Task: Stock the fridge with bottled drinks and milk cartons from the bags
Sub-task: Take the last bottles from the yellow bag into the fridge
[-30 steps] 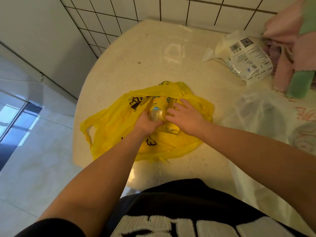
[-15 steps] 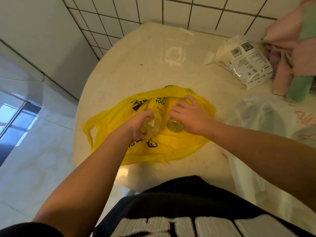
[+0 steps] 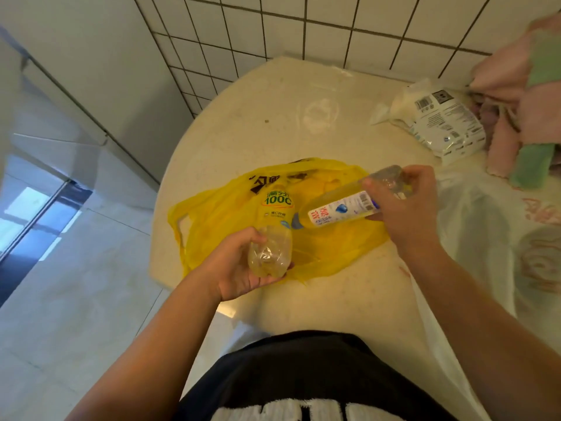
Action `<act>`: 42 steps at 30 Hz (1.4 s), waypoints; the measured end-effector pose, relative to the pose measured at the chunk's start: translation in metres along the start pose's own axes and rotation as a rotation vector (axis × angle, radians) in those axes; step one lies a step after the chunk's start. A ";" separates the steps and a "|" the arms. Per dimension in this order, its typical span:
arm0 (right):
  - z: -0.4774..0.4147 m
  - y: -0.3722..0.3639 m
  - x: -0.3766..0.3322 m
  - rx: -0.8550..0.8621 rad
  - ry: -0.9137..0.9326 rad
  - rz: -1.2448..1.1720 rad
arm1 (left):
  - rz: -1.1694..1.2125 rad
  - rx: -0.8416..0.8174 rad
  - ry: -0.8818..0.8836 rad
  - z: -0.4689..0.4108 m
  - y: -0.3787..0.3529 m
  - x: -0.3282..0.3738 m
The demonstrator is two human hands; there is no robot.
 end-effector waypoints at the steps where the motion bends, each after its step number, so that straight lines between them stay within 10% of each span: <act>1: 0.007 0.001 0.011 0.026 -0.067 -0.074 | -0.001 -0.002 -0.029 0.006 0.003 -0.003; 9: 0.081 -0.051 0.069 0.036 -0.589 -0.958 | 0.059 0.038 -0.223 0.056 0.036 -0.022; 16: 0.161 -0.154 0.075 -0.427 -0.840 -0.739 | 0.065 0.024 -0.278 0.112 0.075 -0.044; 24: 0.260 -0.302 0.077 -0.829 -0.707 -0.581 | -0.048 0.016 -0.362 0.234 0.166 -0.077; 42: 0.417 -0.645 0.063 -1.264 -0.400 -0.176 | 0.172 0.668 -0.779 0.533 0.424 -0.137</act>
Point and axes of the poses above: each hand's wrist, its own z-axis away from the middle knuckle, its own y-axis out of the back of the hand, x = y × z, the point moved 8 cm from there along -z, towards the middle knuckle, and after that the axes turned 13 degrees about -x, right-handed, at the moved point
